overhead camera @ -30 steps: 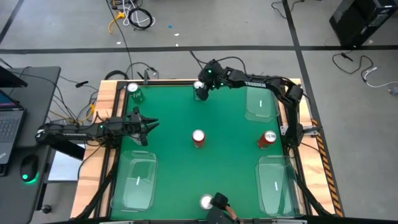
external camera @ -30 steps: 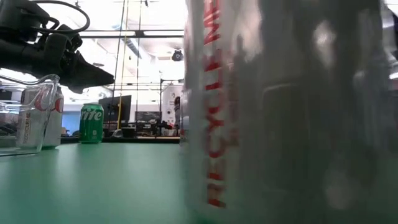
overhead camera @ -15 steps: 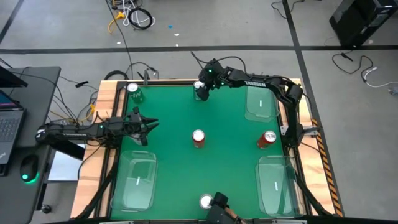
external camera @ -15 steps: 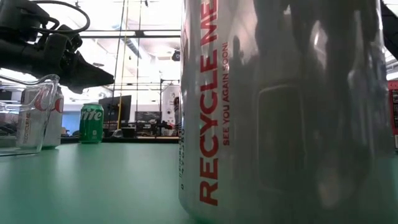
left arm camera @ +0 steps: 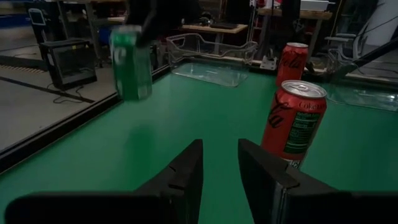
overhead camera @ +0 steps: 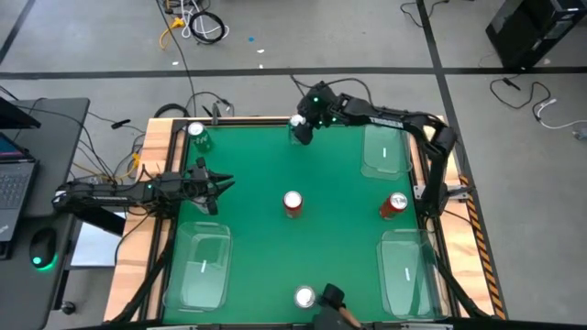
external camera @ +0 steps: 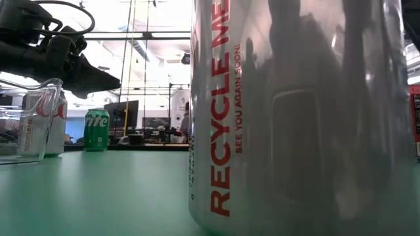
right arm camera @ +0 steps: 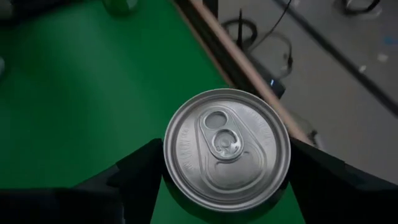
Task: Sort soda cans
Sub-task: Put the right green soda can into the top transparent bin
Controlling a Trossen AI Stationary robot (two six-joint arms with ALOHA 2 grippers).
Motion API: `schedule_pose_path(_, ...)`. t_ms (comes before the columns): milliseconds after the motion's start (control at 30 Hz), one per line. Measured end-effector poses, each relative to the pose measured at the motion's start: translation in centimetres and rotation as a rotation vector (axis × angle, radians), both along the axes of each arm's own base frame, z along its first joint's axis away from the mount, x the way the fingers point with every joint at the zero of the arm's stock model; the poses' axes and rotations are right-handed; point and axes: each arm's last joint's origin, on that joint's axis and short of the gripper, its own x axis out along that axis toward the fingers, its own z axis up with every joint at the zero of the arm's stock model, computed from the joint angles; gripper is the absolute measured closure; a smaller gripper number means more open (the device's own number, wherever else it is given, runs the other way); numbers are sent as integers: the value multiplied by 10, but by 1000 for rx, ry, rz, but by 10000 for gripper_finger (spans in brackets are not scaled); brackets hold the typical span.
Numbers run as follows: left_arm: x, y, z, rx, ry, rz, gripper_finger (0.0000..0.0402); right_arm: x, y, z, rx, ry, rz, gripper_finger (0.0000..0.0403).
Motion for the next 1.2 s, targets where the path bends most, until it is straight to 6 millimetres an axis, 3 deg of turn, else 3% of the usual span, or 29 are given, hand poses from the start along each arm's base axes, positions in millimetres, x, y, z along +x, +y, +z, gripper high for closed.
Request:
schedule_pose_path(200,0,0,0,0,0,0,294,-24,14,45,-59,-14,-71,109)
schedule_pose_path(533,0,0,0,4,2,-1,294,-97,59,115,-85,51,-371,107)
schedule_pose_path(733,0,0,0,5,2,-1,294,-139,75,131,-76,129,-568,108)
schedule_pose_path(867,0,0,0,7,3,-1,294,-159,75,120,-58,159,-659,106)
schedule_pose_path(967,0,0,0,7,3,-1,294,-172,74,96,-43,200,-704,105)
schedule_pose_path(1200,0,0,0,7,3,-1,294,-192,62,42,-58,112,-815,104)
